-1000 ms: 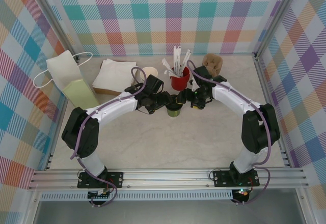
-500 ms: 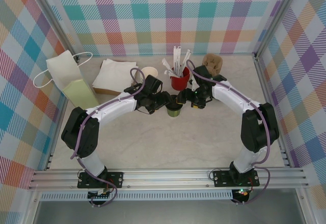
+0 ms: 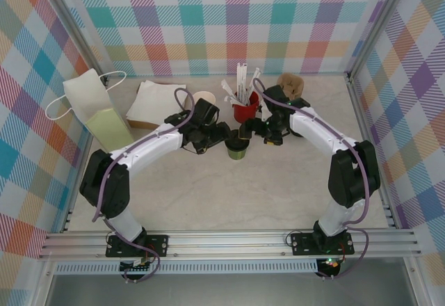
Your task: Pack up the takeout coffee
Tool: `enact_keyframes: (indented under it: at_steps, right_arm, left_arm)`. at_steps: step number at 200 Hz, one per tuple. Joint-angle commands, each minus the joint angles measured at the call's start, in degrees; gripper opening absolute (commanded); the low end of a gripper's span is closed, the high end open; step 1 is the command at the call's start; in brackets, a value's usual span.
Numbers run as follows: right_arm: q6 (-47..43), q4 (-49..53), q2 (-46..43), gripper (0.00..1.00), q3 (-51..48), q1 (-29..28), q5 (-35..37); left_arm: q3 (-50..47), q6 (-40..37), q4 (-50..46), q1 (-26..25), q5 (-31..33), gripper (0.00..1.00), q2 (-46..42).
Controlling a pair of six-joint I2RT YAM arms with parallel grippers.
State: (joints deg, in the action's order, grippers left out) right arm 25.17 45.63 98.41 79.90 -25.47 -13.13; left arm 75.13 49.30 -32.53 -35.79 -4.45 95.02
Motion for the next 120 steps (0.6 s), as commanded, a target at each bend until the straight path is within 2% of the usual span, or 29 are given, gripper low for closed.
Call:
enact_keyframes:
  at_steps: [1,34,66,120]
  right_arm:
    - [-1.6,2.2,-2.4,1.00,1.5,0.0,-0.2]
    - [-2.9,4.1,-3.5,1.00,1.6,-1.0,2.0]
    - [-5.6,8.1,-2.6,1.00,4.0,-4.5,7.2]
    - [-8.0,12.3,2.7,1.00,10.1,-8.5,11.2]
  left_arm:
    - [2.1,-2.3,-3.0,0.8,2.5,0.86,-5.1]
    - [-0.2,-4.4,-4.4,1.0,6.8,0.91,-11.0]
    - [-3.0,-6.4,-5.0,1.9,9.6,0.99,-16.6]
    - [-7.3,-6.8,-5.9,4.3,10.4,1.00,-22.1]
